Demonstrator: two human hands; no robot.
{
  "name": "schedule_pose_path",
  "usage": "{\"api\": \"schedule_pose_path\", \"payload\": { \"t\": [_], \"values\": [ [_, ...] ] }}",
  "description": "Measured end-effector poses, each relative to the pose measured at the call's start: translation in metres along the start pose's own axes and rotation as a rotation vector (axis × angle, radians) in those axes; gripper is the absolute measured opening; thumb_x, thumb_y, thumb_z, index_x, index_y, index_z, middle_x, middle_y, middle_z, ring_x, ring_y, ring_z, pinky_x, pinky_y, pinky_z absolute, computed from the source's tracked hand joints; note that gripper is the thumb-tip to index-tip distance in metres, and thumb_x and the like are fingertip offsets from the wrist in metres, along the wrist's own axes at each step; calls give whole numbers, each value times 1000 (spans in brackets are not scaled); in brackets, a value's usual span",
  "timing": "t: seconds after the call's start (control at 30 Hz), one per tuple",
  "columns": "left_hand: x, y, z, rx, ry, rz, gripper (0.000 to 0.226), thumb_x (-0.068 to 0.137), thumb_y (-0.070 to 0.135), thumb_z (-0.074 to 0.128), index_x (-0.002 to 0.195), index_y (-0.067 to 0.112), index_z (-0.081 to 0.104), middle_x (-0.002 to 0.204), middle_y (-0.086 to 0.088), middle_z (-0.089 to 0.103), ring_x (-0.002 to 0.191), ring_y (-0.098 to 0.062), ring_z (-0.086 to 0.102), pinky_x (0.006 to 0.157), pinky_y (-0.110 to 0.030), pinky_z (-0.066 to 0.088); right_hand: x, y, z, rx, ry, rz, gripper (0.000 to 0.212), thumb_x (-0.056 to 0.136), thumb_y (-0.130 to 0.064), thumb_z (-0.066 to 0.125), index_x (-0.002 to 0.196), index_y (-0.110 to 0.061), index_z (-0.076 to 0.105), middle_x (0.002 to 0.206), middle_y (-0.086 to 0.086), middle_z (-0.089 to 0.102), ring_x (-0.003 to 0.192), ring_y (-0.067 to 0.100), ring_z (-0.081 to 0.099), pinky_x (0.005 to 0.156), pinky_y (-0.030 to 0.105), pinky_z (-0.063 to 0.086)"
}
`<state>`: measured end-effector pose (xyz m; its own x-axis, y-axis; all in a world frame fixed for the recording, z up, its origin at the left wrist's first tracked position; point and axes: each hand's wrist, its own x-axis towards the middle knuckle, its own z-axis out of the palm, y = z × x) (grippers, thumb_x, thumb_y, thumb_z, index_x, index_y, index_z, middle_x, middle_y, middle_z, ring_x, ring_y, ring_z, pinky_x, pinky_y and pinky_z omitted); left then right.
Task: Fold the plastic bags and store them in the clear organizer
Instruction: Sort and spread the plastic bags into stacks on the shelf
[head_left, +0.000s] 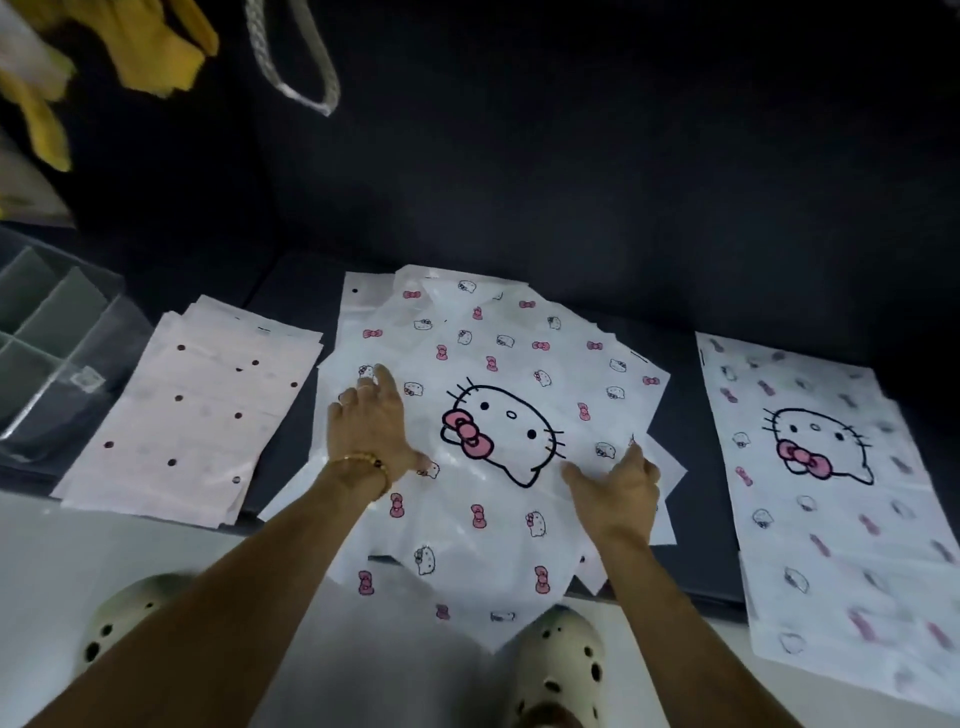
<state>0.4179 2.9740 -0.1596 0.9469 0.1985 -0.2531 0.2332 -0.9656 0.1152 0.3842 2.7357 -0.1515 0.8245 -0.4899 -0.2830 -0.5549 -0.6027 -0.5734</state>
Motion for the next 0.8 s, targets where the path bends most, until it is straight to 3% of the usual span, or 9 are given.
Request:
{"api": "schedule_pose_path", "payload": {
  "t": [0.07,0.13,0.2,0.27,0.33,0.47,0.63,0.7,0.8],
  "values": [
    [-2,3,1,-65,55,28,116,67,37,80,148,3,4,142,-18,39,127,-33,40,103,-40,38,9,-1,2,158,-77,113,48,79,-26,75,112,-5,47,103,8,60,98,29,57,75,31,44],
    [-7,1,-2,-338,-2,4,96,79,16,69,150,5,6,136,-17,48,119,-31,49,97,-38,45,12,0,4,227,-123,108,42,81,-22,72,113,-7,49,81,-1,60,91,25,60,73,28,43],
    [-16,-9,-11,-722,-105,-89,65,83,7,60,144,17,37,125,-11,58,107,-23,60,84,-34,51,10,3,5,174,-176,45,50,84,-23,69,129,-10,50,87,-2,61,89,18,55,78,25,41],
    [-30,-30,-14,-1013,-125,-182,32,82,2,58,90,29,74,80,-3,68,64,-8,63,53,-25,50,8,4,8,34,-206,-135,44,87,-23,65,129,-12,56,110,4,60,96,17,56,84,26,44],
    [-48,-58,-14,-1170,-56,-308,22,86,8,60,68,14,71,53,2,62,41,-11,55,39,-20,42,5,1,14,-22,-203,-324,41,89,-23,63,128,-14,58,121,6,55,108,18,56,93,30,46],
    [-72,-108,-9,-1268,131,-684,35,93,37,57,77,6,57,67,-10,55,54,-23,52,52,-27,43,6,-16,27,-113,-120,-582,48,91,-17,59,137,-10,48,138,7,47,127,25,44,102,43,43],
    [-81,-121,-13,-1383,136,-861,39,91,42,55,72,8,53,62,-11,46,52,-26,46,55,-32,45,33,-27,38,-473,-381,-743,77,90,-35,61,152,-16,20,162,2,6,149,19,3,117,38,14],
    [-82,-124,-14,-1496,171,-888,33,92,37,57,79,6,56,74,-12,52,63,-29,53,62,-38,51,41,-25,39,-476,-441,-725,72,88,-43,64,149,-23,32,161,-2,13,148,17,9,117,40,17],
    [-82,-124,-16,-1603,222,-827,27,96,24,50,111,4,59,77,-5,55,66,-19,54,60,-32,48,44,-25,39,-381,-253,-756,35,91,-31,63,125,-20,64,146,-5,47,131,22,40,102,42,41]
  ]
}}
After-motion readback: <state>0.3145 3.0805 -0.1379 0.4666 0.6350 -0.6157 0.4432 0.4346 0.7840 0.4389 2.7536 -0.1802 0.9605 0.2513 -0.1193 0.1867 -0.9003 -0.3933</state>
